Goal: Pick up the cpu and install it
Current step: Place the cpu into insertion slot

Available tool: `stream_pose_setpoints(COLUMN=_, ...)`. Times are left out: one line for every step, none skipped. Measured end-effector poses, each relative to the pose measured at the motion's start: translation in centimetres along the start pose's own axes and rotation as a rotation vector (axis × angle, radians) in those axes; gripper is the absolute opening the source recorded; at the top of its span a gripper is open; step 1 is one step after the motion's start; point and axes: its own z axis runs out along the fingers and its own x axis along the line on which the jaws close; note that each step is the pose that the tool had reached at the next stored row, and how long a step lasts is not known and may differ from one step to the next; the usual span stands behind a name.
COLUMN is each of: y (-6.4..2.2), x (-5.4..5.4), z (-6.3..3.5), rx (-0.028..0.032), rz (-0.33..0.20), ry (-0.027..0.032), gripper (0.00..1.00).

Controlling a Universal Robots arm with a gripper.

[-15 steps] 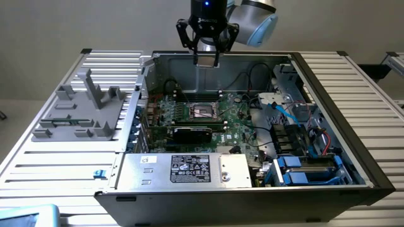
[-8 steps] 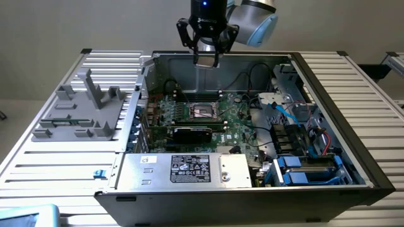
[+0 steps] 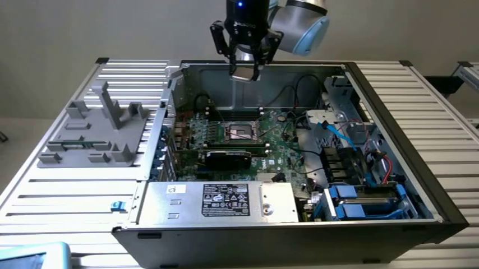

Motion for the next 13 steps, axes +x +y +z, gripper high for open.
stream_pose_setpoints(y=0.0, x=0.0, z=0.01, rx=0.0, rz=0.015, ry=0.0, gripper=0.56)
stream_pose_setpoints(y=0.0, x=0.0, z=0.02, rx=0.0001, rz=0.03, ry=0.0, gripper=0.56)
stream_pose_setpoints(y=0.0, x=0.0, z=0.03, rx=0.0002, rz=0.045, ry=0.0, gripper=0.56)
stream_pose_setpoints(y=0.0, x=0.0, z=0.04, rx=0.0002, rz=0.06, ry=0.0, gripper=0.56)
stream_pose_setpoints(y=0.0, x=0.0, z=0.04, rx=0.0003, rz=0.075, ry=0.0, gripper=0.56)
stream_pose_setpoints(y=0.0, x=0.0, z=0.05, rx=0.0003, rz=0.09, ry=0.0, gripper=0.56)
stream_pose_setpoints(y=0.0, x=0.0, z=0.06, rx=0.0003, rz=0.106, ry=0.0, gripper=0.56)
stream_pose_setpoints(y=0.0, x=0.0, z=0.06, rx=0.0004, rz=0.121, ry=0.0, gripper=0.56)
stream_pose_setpoints(y=0.0, x=0.0, z=0.07, rx=0.0004, rz=0.137, ry=-0.0001, gripper=0.56)
stream_pose_setpoints(y=0.0, x=0.0, z=0.08, rx=0.0005, rz=0.152, ry=0.0, gripper=0.56)
stream_pose_setpoints(y=0.0, x=0.0, z=0.09, rx=0.0005, rz=0.169, ry=-0.0001, gripper=0.56)
stream_pose_setpoints(y=0.0, x=0.0, z=0.1, rx=0.0005, rz=0.185, ry=-0.0001, gripper=0.56)
stream_pose_setpoints(y=0.0, x=0.0, z=0.1, rx=0.0006, rz=0.201, ry=-0.0001, gripper=0.56)
